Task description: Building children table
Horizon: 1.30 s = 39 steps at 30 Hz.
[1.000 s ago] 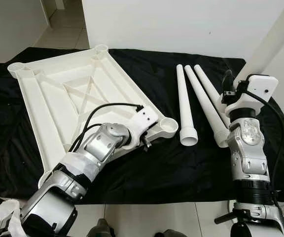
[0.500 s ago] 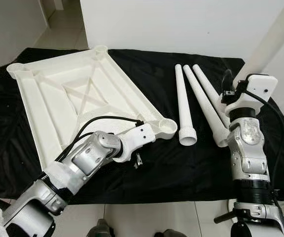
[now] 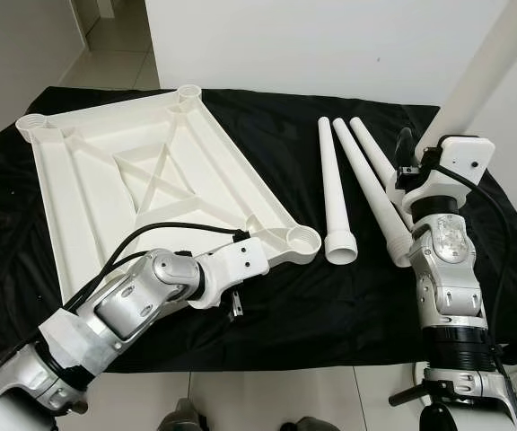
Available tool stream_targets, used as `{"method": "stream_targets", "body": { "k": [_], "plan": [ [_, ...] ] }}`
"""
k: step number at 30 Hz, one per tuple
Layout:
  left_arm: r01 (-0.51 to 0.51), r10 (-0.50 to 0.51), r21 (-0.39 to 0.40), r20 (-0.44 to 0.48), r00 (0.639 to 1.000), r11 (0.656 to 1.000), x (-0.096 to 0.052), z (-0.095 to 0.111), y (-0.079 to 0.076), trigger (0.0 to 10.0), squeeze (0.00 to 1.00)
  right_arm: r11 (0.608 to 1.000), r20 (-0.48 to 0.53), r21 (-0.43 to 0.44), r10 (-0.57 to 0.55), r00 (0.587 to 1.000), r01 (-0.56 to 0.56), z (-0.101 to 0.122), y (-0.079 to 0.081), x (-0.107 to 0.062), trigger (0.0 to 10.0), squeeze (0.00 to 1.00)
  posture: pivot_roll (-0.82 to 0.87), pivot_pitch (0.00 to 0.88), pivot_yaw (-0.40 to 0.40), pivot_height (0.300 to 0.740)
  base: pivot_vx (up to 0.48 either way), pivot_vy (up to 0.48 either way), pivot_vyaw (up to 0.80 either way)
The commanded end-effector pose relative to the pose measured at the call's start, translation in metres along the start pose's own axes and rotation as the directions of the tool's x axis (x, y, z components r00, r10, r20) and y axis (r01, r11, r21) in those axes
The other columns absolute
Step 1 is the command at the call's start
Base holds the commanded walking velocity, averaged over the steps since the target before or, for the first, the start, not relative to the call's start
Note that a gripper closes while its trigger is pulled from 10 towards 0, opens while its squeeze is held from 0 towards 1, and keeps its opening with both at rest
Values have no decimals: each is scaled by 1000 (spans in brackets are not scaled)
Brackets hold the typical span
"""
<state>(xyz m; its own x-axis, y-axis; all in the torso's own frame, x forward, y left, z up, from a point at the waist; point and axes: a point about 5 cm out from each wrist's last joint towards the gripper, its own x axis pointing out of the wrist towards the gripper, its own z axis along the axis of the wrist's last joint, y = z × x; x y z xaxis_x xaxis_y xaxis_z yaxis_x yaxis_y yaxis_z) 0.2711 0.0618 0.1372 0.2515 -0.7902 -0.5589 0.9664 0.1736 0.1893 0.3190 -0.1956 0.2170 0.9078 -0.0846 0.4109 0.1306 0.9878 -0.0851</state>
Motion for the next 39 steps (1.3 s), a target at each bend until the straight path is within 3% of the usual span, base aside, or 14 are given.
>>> {"method": "stream_targets", "body": {
  "k": [1,3,7,9,11,17,21,28,29,31,32,34,35,39],
  "plan": [
    [29,-28,-20,53,998,999,4,11,6,10000,0,999,-14,0,54,998,-54,-1,7,2,10000,0,34,0,-64,740,0,0,0],
    [-22,26,-45,85,996,999,7,16,11,10000,0,997,-23,-3,79,997,-79,-2,10,1,10000,0,34,0,-64,740,0,0,0],
    [-119,162,-190,230,960,975,9,36,22,10000,0,994,-47,-12,107,993,-108,-7,13,-1,10000,0,33,0,-68,740,0,0,0],
    [-176,235,-205,314,920,963,5,46,26,10000,0,994,-58,-11,107,993,-108,-9,12,-1,10000,0,33,0,-68,740,0,0,0],
    [-210,275,-217,333,902,953,1,49,32,10000,0,994,-72,-3,107,992,-107,-11,11,-1,10000,0,33,0,-67,740,0,0,0],
    [-212,281,-226,343,896,951,0,49,35,10000,0,994,-79,-1,113,990,-114,-13,11,0,10000,0,33,0,-65,740,0,0,0],
    [-287,313,-126,422,851,950,-14,51,46,10000,0,988,-84,32,156,984,-154,-17,16,-2,10000,0,46,0,-60,740,0,0,0],
    [-236,287,-169,421,860,957,-16,42,43,10000,0,974,-80,55,223,972,-219,-21,32,-4,10000,0,58,0,-33,740,0,0,0],
    [-216,275,-184,416,867,959,-16,40,41,9333,0,972,-79,58,232,969,-228,-21,35,-4,10000,0,59,0,-29,740,0,0,0],
    [-203,269,-197,413,870,959,-15,39,40,9333,0,971,-79,59,237,968,-232,-21,36,-3,10000,0,59,0,-24,740,0,0,0],
    [-207,274,-199,418,866,958,-16,40,40,2275,0,969,-79,59,243,967,-239,-21,38,-3,10000,0,59,0,-18,740,0,0,0],
    [-212,278,-198,422,863,957,-16,40,40,2275,0,968,-78,59,248,966,-244,-21,40,-3,10000,0,59,0,-18,740,0,0,0],
    [-225,290,-198,423,859,954,-19,42,42,0,0,960,-71,64,276,959,-271,-20,46,-2,10000,0,59,0,9,740,0,0,0],
    [-258,320,-200,409,855,945,-24,45,49,627,0,941,-60,64,336,940,-332,-20,58,-2,10000,0,59,0,22,740,0,0,0]
  ]
}}
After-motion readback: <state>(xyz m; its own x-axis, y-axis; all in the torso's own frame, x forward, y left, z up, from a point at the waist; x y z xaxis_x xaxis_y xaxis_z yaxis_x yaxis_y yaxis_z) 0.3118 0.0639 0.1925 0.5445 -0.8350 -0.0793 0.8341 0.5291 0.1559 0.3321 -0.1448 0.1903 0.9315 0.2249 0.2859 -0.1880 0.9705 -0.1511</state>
